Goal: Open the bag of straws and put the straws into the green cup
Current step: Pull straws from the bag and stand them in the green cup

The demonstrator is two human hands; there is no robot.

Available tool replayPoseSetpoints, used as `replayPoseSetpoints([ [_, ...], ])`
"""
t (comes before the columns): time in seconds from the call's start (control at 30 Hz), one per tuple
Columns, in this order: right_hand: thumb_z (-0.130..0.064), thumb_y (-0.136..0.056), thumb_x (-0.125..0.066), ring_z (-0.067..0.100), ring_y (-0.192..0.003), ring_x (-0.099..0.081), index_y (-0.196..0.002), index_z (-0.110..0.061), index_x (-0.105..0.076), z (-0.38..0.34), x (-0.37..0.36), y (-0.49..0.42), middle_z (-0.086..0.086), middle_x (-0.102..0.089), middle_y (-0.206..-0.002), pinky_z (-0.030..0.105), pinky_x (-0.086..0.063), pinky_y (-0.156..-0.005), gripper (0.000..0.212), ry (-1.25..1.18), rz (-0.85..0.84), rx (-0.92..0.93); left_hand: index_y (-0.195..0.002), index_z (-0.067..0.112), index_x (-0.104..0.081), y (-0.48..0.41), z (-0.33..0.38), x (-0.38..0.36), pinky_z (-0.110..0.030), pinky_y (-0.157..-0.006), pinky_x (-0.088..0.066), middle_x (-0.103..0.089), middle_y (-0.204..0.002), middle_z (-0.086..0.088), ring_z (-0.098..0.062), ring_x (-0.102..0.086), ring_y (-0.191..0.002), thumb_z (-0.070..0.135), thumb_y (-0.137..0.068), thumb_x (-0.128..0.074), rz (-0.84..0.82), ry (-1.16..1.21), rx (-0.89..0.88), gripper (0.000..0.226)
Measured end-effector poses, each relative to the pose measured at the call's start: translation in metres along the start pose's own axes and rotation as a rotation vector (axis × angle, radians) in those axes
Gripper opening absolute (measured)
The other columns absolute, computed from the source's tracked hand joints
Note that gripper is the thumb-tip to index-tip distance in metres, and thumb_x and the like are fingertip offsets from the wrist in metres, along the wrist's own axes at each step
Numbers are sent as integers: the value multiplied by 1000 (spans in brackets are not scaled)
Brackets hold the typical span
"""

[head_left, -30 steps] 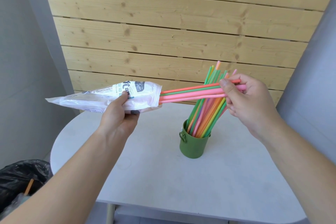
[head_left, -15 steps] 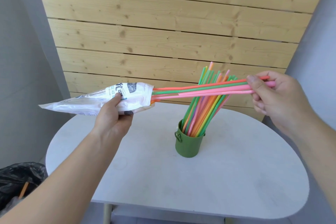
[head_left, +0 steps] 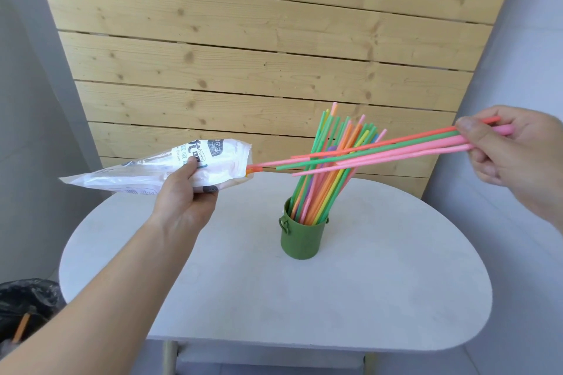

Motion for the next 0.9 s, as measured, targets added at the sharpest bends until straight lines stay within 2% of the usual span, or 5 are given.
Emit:
replayPoseSetpoints([
  [0.23, -24, -96, -64, 11, -35, -33, -79, -23, -71, -4, 9, -3, -1, -46, -45, 19, -28, -37, 19, 178, -64, 15, -104, 11, -67, -4, -1, -2, -19, -64, -53, -76, -72, 4, -12, -73, -87, 8, -100, -65, -21, 13, 3, 6],
  [0.4, -33, -91, -69, 20, -44, -32, -84, -23, -71, -4, -1, -3, -2, -46, -43, 31, -31, -53, 13, 268, -124, 1, -120, 10, -68, -8, 1, 0, -34, -109, -50, -75, -100, 0, -16, -72, -116, 7, -99, -66, -16, 55, -8, 21],
  [0.53, -36, -90, -69, 14, -38, -36, -82, -29, -70, -13, -22, -4, -3, -49, -43, 29, -34, -52, 11, 406, -196, 35, -133, 6, -65, -8, 0, -2, -38, -110, -50, -76, -103, -1, -17, -72, -115, 6, -99, -65, -26, 82, -7, 34],
  [0.67, -36, -90, -69, 8, -36, -38, -76, -24, -69, -28, -46, -11, -6, -56, -47, 20, -33, -36, 19, 555, -238, 85, -127, 9, -67, -9, 0, -1, -35, -108, -51, -79, -83, 1, -16, -74, -107, 6, -99, -66, -19, 80, -8, 28],
  [0.9, -41, -88, -70, 21, -50, -45, -80, -19, -69, -34, -79, -26, 11, -64, -68, 25, -32, -50, 24, 651, -301, 98, -113, 11, -68, -14, 4, 8, -31, -109, -49, -78, -73, 3, -14, -73, -89, 8, -100, -65, 2, 65, -9, 14],
])
Point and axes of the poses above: each hand's wrist, its own y-axis away from the middle knuckle, its own x-axis out of the back of the hand, z = x × y, the point moved 9 cm from there along -y, towards the middle knuckle
